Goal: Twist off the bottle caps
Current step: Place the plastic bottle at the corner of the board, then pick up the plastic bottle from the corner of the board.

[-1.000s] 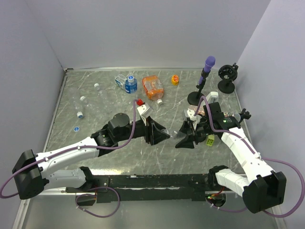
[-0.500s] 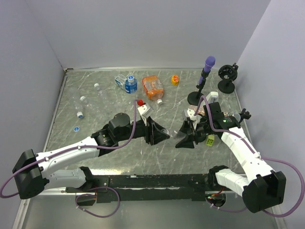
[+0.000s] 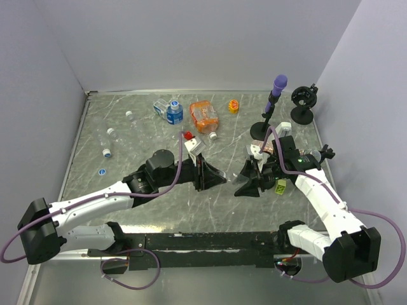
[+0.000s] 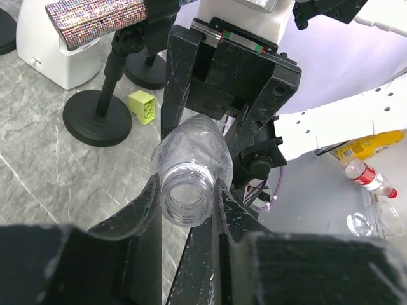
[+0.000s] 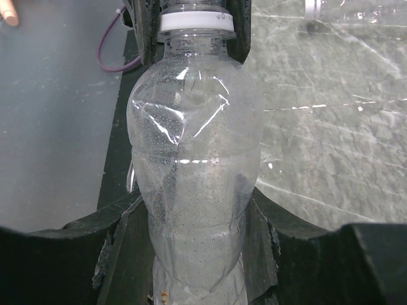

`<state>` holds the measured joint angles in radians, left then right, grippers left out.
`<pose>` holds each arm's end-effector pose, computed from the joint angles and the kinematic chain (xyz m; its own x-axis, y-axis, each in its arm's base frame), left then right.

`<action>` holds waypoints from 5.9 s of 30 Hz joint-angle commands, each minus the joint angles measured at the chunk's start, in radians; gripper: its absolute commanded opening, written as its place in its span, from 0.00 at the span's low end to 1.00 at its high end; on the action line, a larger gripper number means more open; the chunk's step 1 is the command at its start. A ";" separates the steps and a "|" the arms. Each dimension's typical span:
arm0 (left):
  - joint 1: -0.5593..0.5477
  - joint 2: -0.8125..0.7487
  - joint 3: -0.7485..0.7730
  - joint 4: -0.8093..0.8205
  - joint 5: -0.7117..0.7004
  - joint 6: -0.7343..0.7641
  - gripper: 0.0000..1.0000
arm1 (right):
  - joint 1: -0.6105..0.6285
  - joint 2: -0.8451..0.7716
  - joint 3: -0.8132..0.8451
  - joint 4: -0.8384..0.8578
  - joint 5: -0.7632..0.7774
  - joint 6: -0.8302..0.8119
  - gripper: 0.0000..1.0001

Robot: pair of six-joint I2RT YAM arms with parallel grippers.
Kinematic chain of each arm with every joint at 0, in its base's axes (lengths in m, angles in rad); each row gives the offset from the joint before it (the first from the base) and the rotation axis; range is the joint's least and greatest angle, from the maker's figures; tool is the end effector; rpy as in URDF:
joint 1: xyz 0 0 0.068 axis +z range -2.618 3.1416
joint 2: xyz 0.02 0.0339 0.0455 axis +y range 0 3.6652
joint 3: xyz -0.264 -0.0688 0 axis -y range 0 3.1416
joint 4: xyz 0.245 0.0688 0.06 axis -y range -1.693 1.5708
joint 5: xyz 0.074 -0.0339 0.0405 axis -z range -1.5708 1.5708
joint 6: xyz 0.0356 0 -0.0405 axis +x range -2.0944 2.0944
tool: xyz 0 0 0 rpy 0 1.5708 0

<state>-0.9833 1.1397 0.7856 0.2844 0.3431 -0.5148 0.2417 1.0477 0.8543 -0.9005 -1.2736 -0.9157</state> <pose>0.1383 -0.2293 0.3172 -0.5111 -0.0690 -0.8567 0.8251 0.2397 -0.5116 0.1655 0.0759 0.2790 -0.1320 -0.2717 -0.9533 -0.9864 -0.0594 0.1535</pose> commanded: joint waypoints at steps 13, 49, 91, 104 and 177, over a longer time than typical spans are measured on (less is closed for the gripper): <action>0.015 -0.357 0.069 -0.589 -0.340 -0.033 0.01 | -0.093 -0.084 0.026 0.017 -0.076 0.021 0.99; 1.262 -0.060 0.478 -0.995 -0.562 0.168 0.01 | -0.117 -0.083 -0.006 0.077 -0.049 0.078 0.99; 1.390 0.249 0.624 -1.053 -0.466 0.231 0.60 | -0.125 -0.058 -0.009 0.080 -0.043 0.080 0.99; 1.390 0.215 0.627 -1.062 -0.464 0.231 0.66 | -0.128 -0.057 -0.009 0.081 -0.040 0.080 0.99; 1.390 0.847 0.731 -0.772 -0.767 0.585 0.68 | -0.133 0.090 0.015 0.003 -0.066 0.000 0.99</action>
<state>0.3912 1.9594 1.4590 -0.4789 -0.4126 0.0750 0.1169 1.1233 0.8486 -0.8856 -1.3052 -0.8665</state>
